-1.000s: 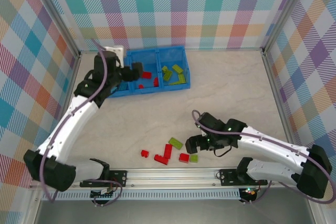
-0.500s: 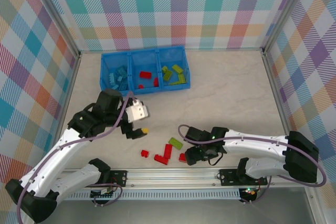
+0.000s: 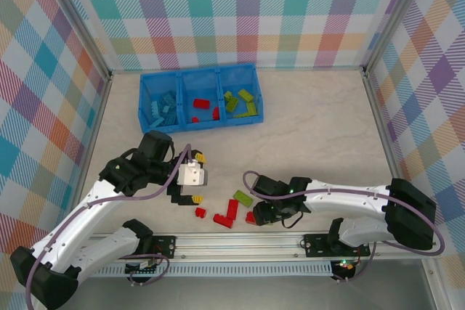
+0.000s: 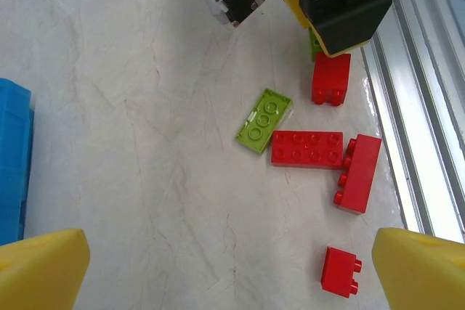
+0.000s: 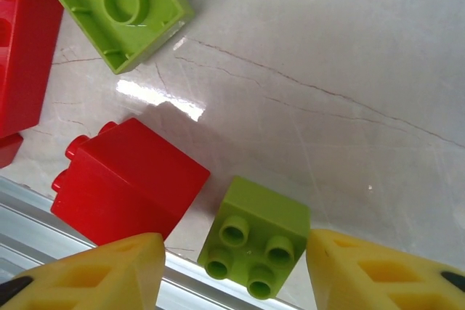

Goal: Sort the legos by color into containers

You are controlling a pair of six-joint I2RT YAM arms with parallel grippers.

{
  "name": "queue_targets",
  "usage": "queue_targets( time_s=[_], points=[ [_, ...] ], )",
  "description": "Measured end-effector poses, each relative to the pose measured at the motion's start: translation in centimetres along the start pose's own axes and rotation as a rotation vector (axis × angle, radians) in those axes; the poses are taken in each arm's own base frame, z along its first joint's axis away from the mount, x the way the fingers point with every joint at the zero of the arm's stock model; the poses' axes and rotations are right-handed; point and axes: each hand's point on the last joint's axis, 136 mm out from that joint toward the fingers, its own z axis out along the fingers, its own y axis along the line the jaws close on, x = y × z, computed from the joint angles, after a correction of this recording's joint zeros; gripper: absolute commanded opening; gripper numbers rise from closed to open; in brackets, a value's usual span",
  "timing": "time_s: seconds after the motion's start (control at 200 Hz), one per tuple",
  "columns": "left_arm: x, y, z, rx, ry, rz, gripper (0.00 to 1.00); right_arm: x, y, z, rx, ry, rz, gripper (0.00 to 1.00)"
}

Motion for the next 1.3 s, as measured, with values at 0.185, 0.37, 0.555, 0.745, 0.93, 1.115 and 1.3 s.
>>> queue_targets(
  time_s=[0.185,0.37,0.555,0.745,0.93,1.115,1.3],
  points=[
    [0.1,0.1,0.2,-0.007,-0.004,0.018,1.0,0.0,0.2,0.2,-0.017,-0.003,0.012,0.7],
    [0.5,-0.1,0.5,-0.003,-0.002,0.019,1.0,0.4,-0.8,-1.2,-0.04,-0.061,0.02,0.65],
    [0.5,0.0,0.7,-0.006,-0.005,0.022,1.0,0.8,-1.6,-3.2,-0.087,-0.125,0.05,0.62],
    [0.2,-0.3,0.7,0.007,-0.027,0.023,1.0,1.9,-2.2,-1.1,-0.011,-0.033,0.048,0.65],
    [0.2,-0.5,0.8,0.016,-0.035,0.029,1.0,1.4,-1.0,0.2,-0.012,0.001,0.021,0.65],
    [0.4,-0.6,1.0,0.022,-0.034,0.029,1.0,0.9,0.2,0.8,-0.053,0.0,0.015,0.63],
    [0.5,-0.6,1.0,0.023,-0.038,0.024,1.0,0.5,1.1,1.1,-0.079,0.0,-0.01,0.55]
  ],
)
